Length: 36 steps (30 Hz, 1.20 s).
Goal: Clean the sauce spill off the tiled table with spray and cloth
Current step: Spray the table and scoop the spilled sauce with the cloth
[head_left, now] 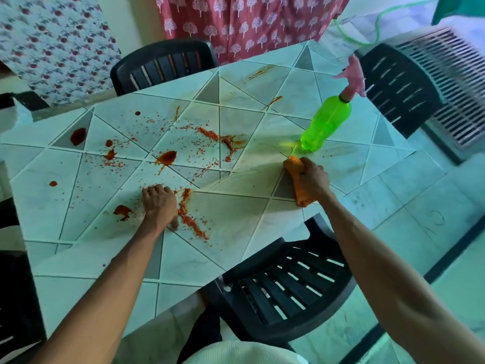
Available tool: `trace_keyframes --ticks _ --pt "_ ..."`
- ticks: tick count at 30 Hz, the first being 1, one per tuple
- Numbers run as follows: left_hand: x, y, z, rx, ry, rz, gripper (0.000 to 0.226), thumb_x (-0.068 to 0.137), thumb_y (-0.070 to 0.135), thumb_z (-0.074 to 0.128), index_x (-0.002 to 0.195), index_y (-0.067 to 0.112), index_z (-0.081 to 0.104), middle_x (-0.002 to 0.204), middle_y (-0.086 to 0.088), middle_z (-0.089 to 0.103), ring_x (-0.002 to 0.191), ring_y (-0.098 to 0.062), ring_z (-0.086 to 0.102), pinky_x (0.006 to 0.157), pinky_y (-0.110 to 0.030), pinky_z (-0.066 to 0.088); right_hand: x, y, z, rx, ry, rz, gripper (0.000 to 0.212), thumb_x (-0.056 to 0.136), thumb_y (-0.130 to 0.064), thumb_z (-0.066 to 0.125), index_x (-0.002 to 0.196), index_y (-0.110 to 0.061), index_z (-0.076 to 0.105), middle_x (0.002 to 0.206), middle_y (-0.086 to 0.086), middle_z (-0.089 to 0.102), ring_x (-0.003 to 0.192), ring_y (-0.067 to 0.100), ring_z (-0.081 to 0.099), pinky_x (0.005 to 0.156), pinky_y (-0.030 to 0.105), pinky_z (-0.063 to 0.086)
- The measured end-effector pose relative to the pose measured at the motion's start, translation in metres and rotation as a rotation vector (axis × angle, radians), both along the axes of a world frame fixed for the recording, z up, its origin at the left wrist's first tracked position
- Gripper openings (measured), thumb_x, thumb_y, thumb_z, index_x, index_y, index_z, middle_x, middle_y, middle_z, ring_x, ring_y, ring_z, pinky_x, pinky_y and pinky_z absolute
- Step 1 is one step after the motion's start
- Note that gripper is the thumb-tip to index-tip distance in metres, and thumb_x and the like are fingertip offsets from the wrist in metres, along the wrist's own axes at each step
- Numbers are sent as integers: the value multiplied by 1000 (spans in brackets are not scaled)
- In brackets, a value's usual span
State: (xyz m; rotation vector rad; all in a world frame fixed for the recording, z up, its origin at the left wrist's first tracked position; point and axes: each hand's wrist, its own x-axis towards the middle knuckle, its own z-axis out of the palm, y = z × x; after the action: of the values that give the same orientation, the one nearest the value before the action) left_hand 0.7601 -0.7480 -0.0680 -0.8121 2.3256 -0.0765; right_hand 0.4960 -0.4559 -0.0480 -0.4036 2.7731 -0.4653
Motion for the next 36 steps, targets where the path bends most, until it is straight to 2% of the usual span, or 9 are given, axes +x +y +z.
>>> trace_keyframes --ticks 5,10,13,15,17,21,24,30,36 --pt "0 1 -1 9 39 32 118 55 56 87 140 -5 32 143 -24 39 135 -37 37 117 -46 27 34 -35 -7 45 9 172 38 96 -54 52 126 -31 58 109 15 69 97 37 66 70 36 46" --pt "2 0 -2 41 66 70 114 58 51 89 141 -4 31 145 -25 36 137 -38 34 118 -47 24 108 -84 -15 0 -75 356 33 101 -35 50 134 -32 52 109 7 72 88 30 69 66 32 46" --pt "8 -2 -7 45 143 58 93 74 36 81 141 -4 31 146 -25 35 137 -38 33 119 -49 22 153 -106 -13 -85 -187 406 34 100 -44 53 132 -33 53 112 5 72 90 27 68 71 35 53" --pt "11 -3 -10 59 192 54 82 80 26 76 142 -3 31 146 -25 34 138 -38 31 120 -50 20 171 -110 -6 -161 -261 372 42 96 -54 55 132 -31 55 113 4 70 93 26 67 76 40 56" --pt "15 -6 -11 72 216 48 84 78 29 78 141 -2 33 145 -24 35 137 -38 32 120 -50 20 179 -107 2 -226 -298 305 41 97 -46 58 134 -28 56 117 7 70 98 27 67 80 41 54" --pt "20 -11 -11 137 204 48 114 63 52 86 145 -3 28 147 -25 31 140 -39 28 121 -49 15 176 -80 21 -396 -338 63 36 92 -28 59 128 -21 60 112 10 71 97 30 67 88 45 55" --pt "21 -12 -8 148 206 29 121 57 57 86 144 -4 28 146 -25 32 139 -39 29 121 -50 17 171 -51 20 -377 -309 -68 30 90 -14 60 119 -22 64 100 2 68 95 29 66 86 39 53" --pt "25 -15 -7 154 222 12 119 57 59 85 142 -3 29 145 -25 32 138 -38 29 121 -48 18 198 -44 -2 -365 -338 -236 41 82 0 51 115 -20 63 101 3 67 91 27 61 77 35 45" --pt "30 -18 -10 155 268 -14 120 52 64 85 138 -2 34 140 -22 37 133 -37 35 119 -48 22 240 -103 -10 -486 -382 -222 29 88 -12 56 112 -27 63 99 -2 69 88 21 64 78 39 54"
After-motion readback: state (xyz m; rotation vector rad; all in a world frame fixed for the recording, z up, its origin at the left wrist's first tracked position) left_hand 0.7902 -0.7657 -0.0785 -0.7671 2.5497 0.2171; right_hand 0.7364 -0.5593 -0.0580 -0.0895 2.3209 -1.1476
